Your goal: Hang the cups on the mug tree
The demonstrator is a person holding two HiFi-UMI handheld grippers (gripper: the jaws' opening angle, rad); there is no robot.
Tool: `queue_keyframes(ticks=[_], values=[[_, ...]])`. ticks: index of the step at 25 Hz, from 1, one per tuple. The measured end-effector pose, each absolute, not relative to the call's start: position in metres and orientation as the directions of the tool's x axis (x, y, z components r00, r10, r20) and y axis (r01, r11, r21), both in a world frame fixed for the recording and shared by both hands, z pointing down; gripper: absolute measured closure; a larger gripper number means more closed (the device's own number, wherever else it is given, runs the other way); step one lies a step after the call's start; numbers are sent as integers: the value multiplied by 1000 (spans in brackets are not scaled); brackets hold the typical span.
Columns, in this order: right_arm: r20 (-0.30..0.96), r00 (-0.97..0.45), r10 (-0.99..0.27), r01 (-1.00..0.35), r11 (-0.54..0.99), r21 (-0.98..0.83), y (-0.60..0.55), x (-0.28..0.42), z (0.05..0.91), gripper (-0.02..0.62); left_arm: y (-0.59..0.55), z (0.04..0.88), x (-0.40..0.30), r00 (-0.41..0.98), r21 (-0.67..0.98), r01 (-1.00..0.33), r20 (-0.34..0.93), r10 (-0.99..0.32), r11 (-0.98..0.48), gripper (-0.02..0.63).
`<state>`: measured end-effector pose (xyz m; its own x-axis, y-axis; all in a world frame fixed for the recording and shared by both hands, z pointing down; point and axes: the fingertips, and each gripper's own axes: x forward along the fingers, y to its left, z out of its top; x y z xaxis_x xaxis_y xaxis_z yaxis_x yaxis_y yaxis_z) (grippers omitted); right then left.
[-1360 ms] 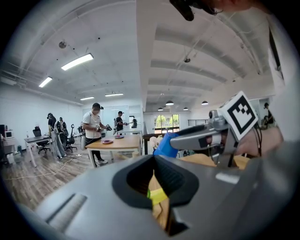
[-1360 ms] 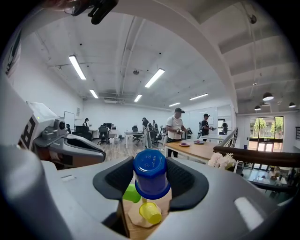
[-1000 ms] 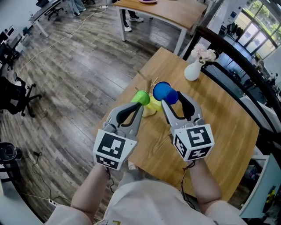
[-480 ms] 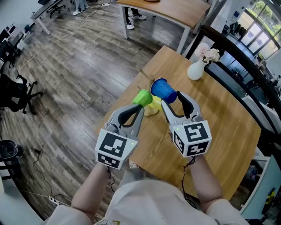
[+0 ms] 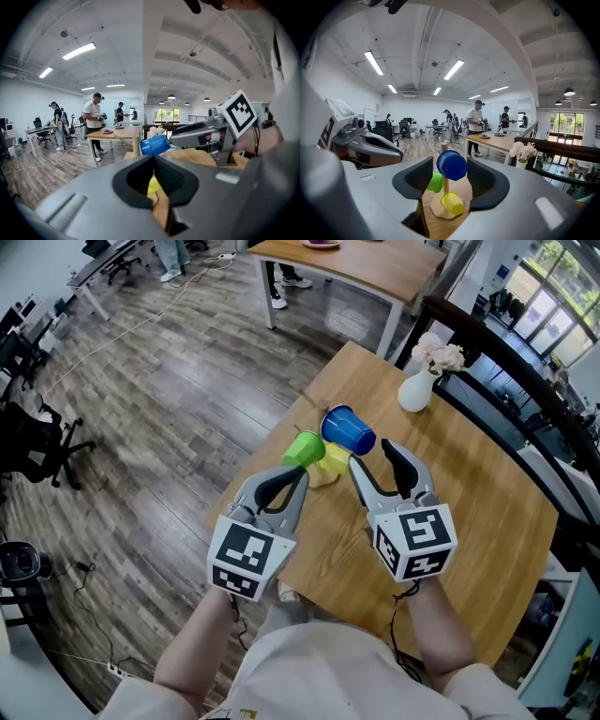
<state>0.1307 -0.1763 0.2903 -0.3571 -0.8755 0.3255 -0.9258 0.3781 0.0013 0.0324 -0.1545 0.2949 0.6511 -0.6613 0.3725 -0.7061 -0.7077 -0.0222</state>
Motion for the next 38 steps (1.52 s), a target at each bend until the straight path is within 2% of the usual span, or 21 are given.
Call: queue_keyframes(ticks=[13, 22, 28, 38], values=[[202, -359, -911, -931, 365, -7, -126, 135, 235, 490, -121, 256, 22, 645, -58, -720, 311, -698, -691, 604], [183, -419, -889, -906, 424, -12, -90, 111, 225, 539, -95, 245, 3, 629, -78, -735, 291, -720, -674, 604], [177, -484, -857, -872, 490, -6, -64, 90, 214, 568, -77, 230, -17, 597, -71, -777, 232, -768, -625, 604], [206, -559, -803, -826, 562, -47, -33, 57, 226, 581, -45, 241, -35, 592, -71, -775, 266, -761, -628, 604]])
